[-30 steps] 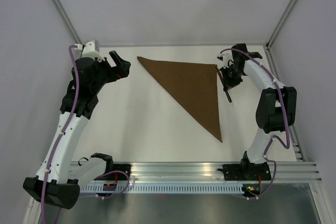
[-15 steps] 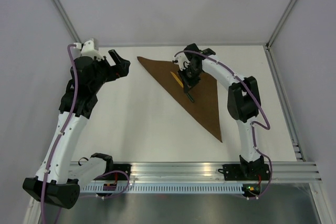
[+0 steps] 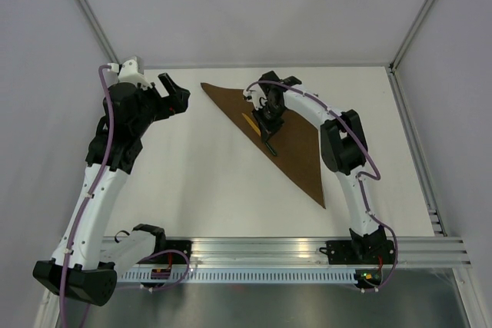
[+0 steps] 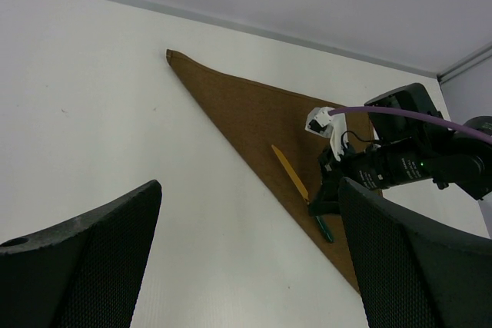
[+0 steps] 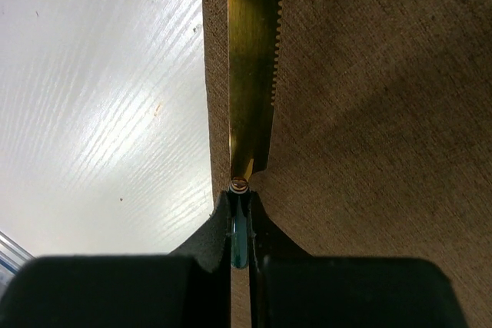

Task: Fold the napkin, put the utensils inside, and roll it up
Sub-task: Place the utensil onto the napkin

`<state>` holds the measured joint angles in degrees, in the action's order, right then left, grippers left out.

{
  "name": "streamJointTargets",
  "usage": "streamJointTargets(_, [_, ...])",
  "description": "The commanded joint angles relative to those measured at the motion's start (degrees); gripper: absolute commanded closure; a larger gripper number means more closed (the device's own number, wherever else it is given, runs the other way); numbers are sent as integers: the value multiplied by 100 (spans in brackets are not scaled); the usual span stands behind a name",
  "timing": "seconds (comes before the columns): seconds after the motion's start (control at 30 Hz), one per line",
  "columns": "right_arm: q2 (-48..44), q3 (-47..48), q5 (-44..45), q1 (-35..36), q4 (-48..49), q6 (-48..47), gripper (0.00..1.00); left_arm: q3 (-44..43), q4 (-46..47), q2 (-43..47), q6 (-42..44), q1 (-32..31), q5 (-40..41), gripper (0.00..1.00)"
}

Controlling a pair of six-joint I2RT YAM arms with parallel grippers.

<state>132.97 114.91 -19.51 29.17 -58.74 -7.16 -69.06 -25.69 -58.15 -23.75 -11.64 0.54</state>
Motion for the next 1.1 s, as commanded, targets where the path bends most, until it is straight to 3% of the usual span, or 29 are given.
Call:
streamJointTargets(0.0, [185, 295, 175, 80, -155, 347, 100, -205, 3, 5, -60, 13, 78, 0])
streamJointTargets(1.07, [757, 884, 694, 282, -155, 417, 100, -55, 135, -74, -16, 21, 17, 0])
